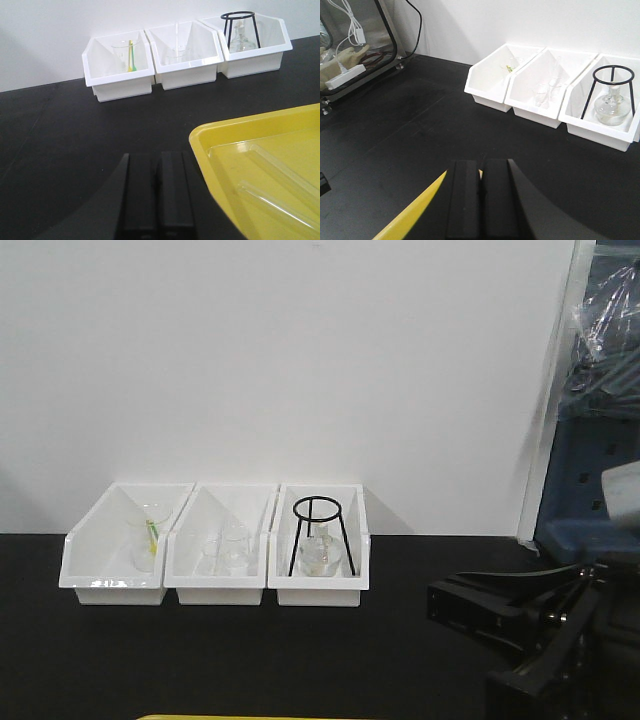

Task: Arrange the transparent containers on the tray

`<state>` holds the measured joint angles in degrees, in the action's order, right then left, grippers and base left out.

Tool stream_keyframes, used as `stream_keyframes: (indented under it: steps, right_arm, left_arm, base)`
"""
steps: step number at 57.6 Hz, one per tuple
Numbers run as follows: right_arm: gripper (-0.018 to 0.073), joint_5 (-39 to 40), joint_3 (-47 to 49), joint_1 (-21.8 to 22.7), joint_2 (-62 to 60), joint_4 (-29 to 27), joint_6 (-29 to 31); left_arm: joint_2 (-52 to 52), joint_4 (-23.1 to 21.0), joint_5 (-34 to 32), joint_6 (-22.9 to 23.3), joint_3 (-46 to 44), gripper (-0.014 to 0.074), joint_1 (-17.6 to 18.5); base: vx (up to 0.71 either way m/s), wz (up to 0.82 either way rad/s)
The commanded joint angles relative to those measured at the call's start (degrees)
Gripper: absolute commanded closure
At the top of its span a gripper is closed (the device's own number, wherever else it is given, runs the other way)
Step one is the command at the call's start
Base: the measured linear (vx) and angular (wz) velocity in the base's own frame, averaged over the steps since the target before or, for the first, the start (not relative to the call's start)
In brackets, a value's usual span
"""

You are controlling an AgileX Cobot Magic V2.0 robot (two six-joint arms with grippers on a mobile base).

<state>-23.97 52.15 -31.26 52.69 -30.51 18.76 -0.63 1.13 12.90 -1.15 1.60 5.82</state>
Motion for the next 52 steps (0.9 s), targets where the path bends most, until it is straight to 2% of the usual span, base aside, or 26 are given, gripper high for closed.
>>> stream_keyframes:
  steps: [1,22,29,34,40,42,52]
  right_arm:
    - [0.0572,3.66,1.61,0.34,-0.62,-0.45,0.6]
    - [0.0572,3.71,1.61,0.34,-0.69,-0.4,0.81]
    - [0.0572,4.28,0.91,0.34,-2.03,4.4,1.26]
    - [0.0572,9.51,-3.1,1.16,-5.62,9.34,-0.69]
    - [0.0572,15.78,-11.27,6.07,-12.37,12.6,-5.73]
    - [0.0572,17.17,-14.91,8.95,-15.52,14.35,-7.21]
    - [0.0572,16.21,-28.57,21.03,-29.15,26.14,-8.54]
  left_arm:
    - [-0.77,-0.18,-5.14,0.29,1.7,0.0605,-0.17]
    - [-0.77,-0.18,-5.14,0.29,1.7,0.0605,-0.17]
    - [-0.77,-0.18,-5.14,0.29,1.7,0.0605,-0.17]
    - [-0.77,-0.18,-5.14,0.29,1.7,0.0605,-0.17]
    - [-0.77,-0.18,-5.14,0.29,1.7,0.0605,-0.17]
    - [-0.77,-0.18,-5.14,0.29,1.7,0.0605,-0.17]
    - [-0.77,-0.18,-5.14,0.29,1.7,0.0605,-0.17]
  base:
    - [0.0,0.0]
    - [0.0,0.0]
    - [0.0,0.0]
    - [0.0,0.0]
    - [0.0,0.0]
    - [0.0,0.0]
    - [0.0,0.0]
